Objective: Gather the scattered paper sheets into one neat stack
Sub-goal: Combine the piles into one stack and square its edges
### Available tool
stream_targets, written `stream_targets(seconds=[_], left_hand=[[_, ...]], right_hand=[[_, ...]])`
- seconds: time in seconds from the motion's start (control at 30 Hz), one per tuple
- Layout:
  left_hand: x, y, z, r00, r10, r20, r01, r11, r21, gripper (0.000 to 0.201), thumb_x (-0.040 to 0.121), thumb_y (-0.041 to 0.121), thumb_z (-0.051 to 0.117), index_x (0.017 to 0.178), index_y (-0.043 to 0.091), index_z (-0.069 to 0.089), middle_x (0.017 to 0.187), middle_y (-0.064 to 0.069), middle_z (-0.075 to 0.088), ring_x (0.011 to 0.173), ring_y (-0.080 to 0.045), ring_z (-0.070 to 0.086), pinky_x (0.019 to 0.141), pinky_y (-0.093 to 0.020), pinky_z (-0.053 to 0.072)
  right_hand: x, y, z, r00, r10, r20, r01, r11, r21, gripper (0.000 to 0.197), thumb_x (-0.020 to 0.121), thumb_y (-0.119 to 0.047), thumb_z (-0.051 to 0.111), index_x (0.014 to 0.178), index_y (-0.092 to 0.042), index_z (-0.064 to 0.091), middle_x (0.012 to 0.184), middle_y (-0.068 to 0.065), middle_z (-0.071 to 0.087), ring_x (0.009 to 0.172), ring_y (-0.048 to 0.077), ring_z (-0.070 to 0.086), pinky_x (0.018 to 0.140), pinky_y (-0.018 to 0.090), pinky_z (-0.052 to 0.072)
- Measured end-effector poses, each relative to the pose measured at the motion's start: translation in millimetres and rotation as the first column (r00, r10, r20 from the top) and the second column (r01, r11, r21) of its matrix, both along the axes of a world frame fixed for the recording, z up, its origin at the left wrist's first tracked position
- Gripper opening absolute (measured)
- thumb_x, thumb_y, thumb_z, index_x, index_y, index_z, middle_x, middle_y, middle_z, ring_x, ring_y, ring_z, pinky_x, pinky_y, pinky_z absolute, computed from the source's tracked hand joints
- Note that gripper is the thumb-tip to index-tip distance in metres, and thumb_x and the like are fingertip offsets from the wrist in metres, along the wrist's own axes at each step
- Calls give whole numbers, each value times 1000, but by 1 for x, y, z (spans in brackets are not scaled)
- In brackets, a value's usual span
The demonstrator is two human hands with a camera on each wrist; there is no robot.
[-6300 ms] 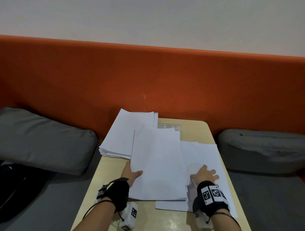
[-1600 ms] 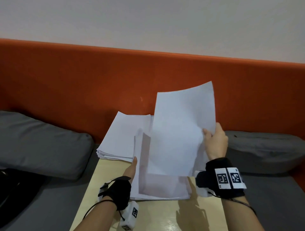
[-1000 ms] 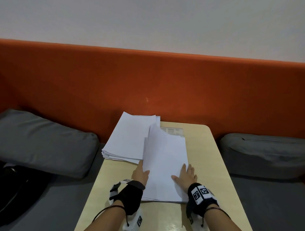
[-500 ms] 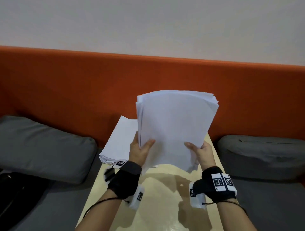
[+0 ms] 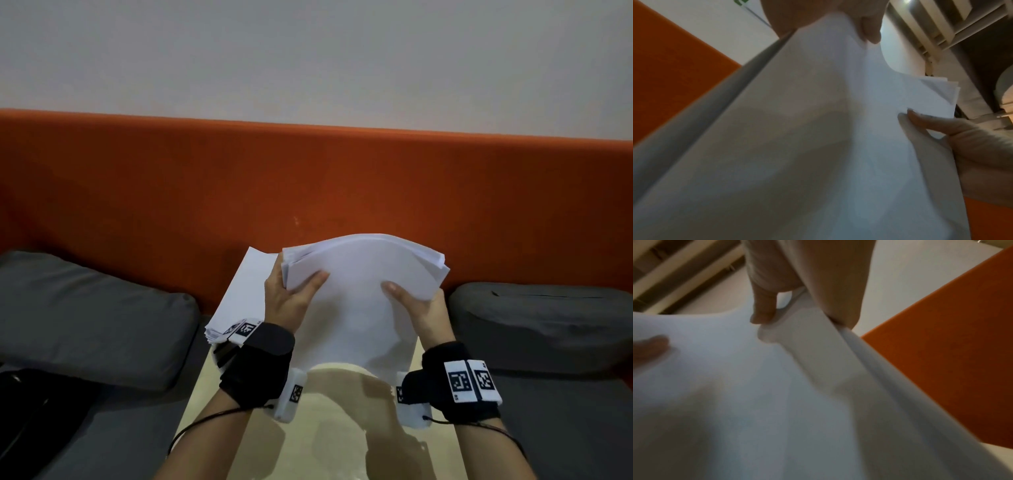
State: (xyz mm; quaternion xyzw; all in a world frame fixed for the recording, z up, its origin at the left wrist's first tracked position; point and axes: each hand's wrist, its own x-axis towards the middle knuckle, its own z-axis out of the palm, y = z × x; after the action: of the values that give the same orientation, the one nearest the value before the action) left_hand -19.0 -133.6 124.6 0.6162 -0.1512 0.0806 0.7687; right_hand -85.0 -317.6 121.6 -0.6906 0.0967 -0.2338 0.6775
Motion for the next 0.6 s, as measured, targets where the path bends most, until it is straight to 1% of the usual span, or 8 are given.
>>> stream_targets(seconds=[0.07,0.13,0.23,0.33,0.4,0.5,0.53,0.6], left_hand=[[3,0,1,1000,-9,13,9,1000,-1,35,75,-2,71,97,19,55,85,8,63,68,8,64,63,-9,52],[4,1,-4,1000,-4,26,3,1000,15,38,74,-1,74,99,20,54,87,7,63,70,7,63,66,-10,51],[0,1,-16,1000,16,15,-16,999,46,41,70,3,77,94,27,55,87,6,63,71,6,62,67,-11,51],[2,-1,-36,992,29,-120,-28,1000,14,35,74,-2,73,94,21,58,84,7,65,67,5,64,63,-10,52],[4,-1,-53,981,23,-194,-12,998,60,32,73,3,76,99,15,61,83,7,67,70,-1,65,60,-9,51],[4,2,-96,939,38,-341,26,983,181,25,72,4,76,93,13,65,80,7,69,74,-10,66,57,-7,48],[3,4,-118,912,73,-403,32,968,247,23,73,0,74,92,11,65,80,3,69,79,-16,66,58,-9,48],[-1,10,-153,854,129,-504,87,919,384,23,75,-2,70,98,0,64,90,-8,67,92,-27,65,69,-22,50]], right_hand=[[-2,-3,8,997,28,66,-29,1000,3,22,80,-9,68,92,-26,62,86,-8,71,81,4,67,70,19,54],[-2,-3,10,995,56,83,-58,998,16,21,80,-7,68,90,-25,65,82,-11,73,78,0,68,68,16,53],[-2,-1,2,997,70,44,-72,997,27,19,77,-11,72,90,-24,67,82,-11,74,77,3,69,67,16,53],[1,-1,-16,997,72,-11,-71,995,72,24,77,-8,70,95,-23,64,86,-5,72,83,9,68,70,20,55],[6,-6,-39,989,53,-137,-42,996,83,22,76,-9,73,91,-20,63,89,0,70,86,20,65,72,28,53],[6,-13,-101,914,35,-403,-42,999,-9,19,75,-7,75,92,-4,66,97,16,70,91,31,64,71,30,50],[1,-12,-123,872,39,-487,-86,994,-73,18,79,-7,72,95,0,66,100,19,69,94,33,64,70,31,50],[-9,-9,-157,797,-3,-604,-122,978,-166,16,86,-12,65,98,-2,65,102,19,67,97,37,62,76,40,48]])
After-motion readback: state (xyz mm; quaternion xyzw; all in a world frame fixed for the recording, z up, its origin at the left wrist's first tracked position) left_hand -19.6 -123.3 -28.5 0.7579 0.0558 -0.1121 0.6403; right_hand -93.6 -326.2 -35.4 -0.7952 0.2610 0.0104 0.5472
